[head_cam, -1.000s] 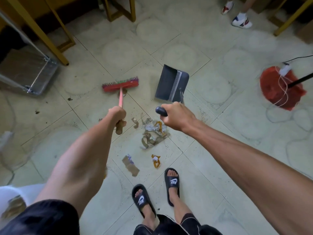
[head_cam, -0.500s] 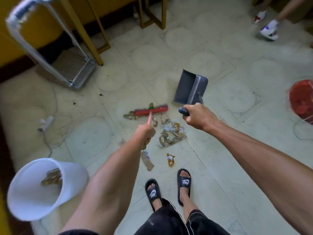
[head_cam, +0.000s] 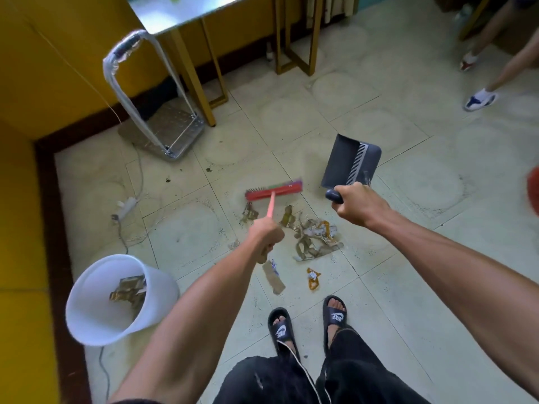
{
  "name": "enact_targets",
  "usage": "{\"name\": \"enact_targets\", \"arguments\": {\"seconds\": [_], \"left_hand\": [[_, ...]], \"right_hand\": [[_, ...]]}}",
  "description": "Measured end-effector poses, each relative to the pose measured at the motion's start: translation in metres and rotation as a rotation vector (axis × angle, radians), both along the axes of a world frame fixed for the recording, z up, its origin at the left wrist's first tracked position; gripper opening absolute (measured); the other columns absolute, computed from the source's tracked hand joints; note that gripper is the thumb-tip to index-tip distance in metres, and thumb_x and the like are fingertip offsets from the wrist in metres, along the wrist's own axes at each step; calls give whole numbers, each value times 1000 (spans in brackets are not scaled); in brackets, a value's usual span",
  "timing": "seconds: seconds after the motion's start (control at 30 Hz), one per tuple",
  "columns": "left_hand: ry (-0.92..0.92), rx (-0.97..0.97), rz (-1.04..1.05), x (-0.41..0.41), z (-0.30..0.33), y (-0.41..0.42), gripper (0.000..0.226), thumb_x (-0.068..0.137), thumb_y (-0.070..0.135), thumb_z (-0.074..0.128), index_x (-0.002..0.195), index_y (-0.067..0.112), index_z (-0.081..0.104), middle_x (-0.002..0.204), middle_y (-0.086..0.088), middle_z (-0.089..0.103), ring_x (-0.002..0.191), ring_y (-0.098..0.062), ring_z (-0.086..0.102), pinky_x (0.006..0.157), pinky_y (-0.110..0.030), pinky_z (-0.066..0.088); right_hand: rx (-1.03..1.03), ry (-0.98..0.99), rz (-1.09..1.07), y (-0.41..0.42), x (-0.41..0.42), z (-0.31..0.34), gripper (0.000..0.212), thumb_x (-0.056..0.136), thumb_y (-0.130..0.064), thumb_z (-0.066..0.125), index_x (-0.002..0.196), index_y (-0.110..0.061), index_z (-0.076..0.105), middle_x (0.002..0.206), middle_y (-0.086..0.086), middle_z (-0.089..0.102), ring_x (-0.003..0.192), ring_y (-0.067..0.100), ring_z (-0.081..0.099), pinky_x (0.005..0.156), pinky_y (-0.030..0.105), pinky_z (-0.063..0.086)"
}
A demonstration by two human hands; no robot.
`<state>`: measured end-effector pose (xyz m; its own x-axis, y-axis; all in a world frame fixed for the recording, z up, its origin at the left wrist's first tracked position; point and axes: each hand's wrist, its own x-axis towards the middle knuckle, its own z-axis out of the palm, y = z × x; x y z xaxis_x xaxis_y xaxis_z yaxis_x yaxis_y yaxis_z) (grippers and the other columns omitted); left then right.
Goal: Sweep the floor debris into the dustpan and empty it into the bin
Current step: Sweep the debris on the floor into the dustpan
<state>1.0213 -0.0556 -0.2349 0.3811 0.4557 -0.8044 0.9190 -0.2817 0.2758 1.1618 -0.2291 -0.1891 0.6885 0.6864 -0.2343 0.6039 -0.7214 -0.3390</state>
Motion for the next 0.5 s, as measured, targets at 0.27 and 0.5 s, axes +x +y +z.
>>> {"name": "enact_targets", "arguments": {"seconds": [0.27, 0.5], "left_hand": [[38, 90, 118, 8, -24, 35, 39, 95, 1, 45, 133, -1, 42, 69, -7, 49, 39, -11, 39, 28, -14, 36], [184, 57, 225, 25, -41, 6, 30, 93, 2, 44, 122, -6, 47, 61, -7, 50, 34, -13, 40, 29, -18, 36]], "right_hand": [[-22, 8, 163, 14, 20, -11, 9, 88, -25, 60, 89, -17, 64, 82, 9, 66, 75, 31, 64, 68, 43, 56], [-46, 47, 384, 22, 89, -33, 17, 87, -25, 62, 74, -25, 51, 68, 1, 55, 66, 27, 62, 61, 36, 52]]}}
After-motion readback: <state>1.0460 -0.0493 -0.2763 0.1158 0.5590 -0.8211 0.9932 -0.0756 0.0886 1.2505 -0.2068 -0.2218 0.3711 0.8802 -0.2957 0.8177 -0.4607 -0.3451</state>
